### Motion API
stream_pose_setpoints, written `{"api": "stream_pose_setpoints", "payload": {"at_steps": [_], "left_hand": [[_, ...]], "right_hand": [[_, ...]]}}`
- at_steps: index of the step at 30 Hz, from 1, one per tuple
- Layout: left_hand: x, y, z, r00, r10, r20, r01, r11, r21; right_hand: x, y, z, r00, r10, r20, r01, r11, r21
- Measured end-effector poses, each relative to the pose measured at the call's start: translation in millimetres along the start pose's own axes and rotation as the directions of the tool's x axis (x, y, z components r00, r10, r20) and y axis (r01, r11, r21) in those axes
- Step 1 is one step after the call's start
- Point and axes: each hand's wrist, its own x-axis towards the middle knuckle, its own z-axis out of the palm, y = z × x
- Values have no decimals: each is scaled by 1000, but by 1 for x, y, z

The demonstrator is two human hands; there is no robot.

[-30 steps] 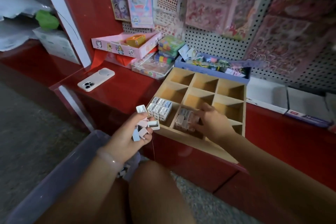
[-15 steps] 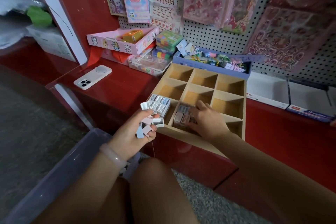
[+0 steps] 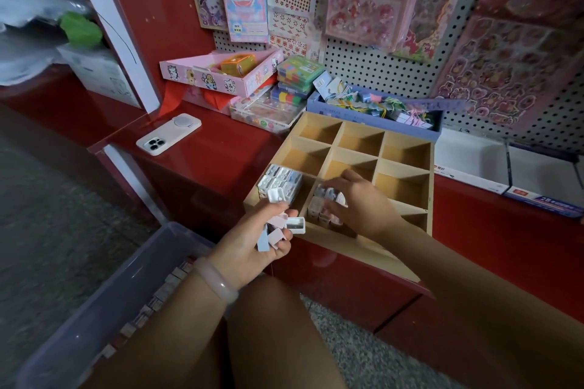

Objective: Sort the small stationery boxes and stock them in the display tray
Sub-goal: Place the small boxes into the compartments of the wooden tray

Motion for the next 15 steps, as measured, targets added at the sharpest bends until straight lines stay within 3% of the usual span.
{"api": "stream_pose_setpoints", "payload": {"at_steps": [3,6,9,15], "left_hand": [[-4,-2,6,1000,16,22,-17,997,80],[-6,-1,7,997,-22,70,16,996,89],[-2,0,3,997,-55,60,51,996,75],[4,-2,7,994,-88,59,83,993,83]], "right_hand": [[7,-16,-10,983,-182,12,167,924,344],[8,-29,-19,947,-290,135,182,834,521],[10,-29,-21,929,-331,163,225,858,462],[8,-30,-18,937,-349,8,330,892,308]]}}
